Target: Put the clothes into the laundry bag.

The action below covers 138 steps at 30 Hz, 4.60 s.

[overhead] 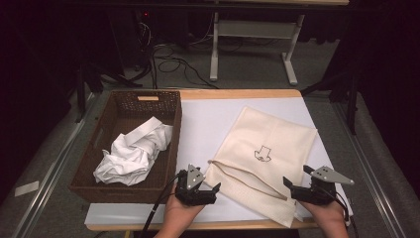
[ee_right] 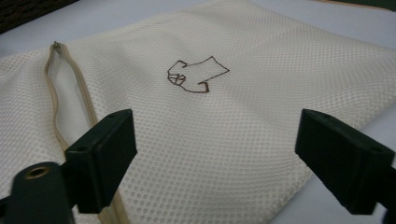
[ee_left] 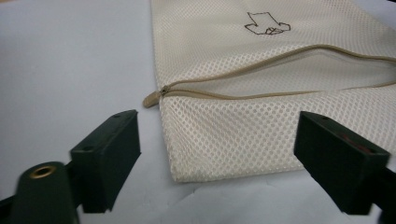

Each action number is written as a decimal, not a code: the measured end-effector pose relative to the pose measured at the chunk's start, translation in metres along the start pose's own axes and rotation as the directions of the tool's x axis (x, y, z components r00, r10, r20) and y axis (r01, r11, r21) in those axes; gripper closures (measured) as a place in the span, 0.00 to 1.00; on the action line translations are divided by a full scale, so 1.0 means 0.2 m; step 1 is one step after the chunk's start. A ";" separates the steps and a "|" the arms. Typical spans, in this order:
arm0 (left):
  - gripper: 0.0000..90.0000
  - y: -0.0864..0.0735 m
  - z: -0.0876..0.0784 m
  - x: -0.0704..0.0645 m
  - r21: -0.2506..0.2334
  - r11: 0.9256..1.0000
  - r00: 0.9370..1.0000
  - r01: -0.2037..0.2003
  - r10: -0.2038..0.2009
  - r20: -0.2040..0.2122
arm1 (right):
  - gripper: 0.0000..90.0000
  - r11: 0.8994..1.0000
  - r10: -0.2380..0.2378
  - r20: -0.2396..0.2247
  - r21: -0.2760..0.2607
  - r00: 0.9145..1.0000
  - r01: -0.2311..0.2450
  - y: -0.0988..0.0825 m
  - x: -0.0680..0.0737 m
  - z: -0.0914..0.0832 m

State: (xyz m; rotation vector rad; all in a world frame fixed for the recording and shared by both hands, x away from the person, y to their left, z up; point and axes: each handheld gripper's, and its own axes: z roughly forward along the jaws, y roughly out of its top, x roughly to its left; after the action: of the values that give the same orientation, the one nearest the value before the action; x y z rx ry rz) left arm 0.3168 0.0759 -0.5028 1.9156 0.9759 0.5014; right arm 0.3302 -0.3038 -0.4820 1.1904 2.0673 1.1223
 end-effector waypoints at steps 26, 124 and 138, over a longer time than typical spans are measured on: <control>0.00 0.22 -0.25 -0.03 -0.147 0.989 1.000 -0.018 0.017 -0.010 | 0.00 0.999 -0.032 0.004 -0.007 0.999 0.032 -0.02 -0.01 0.01; 0.00 0.23 -0.31 1.15 0.348 0.867 0.914 0.357 -0.246 -0.323 | 0.00 1.000 -0.012 -0.008 -0.001 1.000 0.012 -0.04 -0.05 0.02; 0.00 0.10 -0.14 1.17 0.621 0.653 0.901 0.434 -0.315 -0.298 | 0.00 1.000 -0.012 -0.013 0.006 1.000 0.012 -0.04 -0.05 0.02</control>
State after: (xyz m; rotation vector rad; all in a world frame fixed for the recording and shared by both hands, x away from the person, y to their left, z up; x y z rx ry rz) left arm 0.4482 0.2714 -0.4810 2.2171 1.8170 0.0322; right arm 0.3342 -0.3124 -0.4915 1.1758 2.0859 1.1215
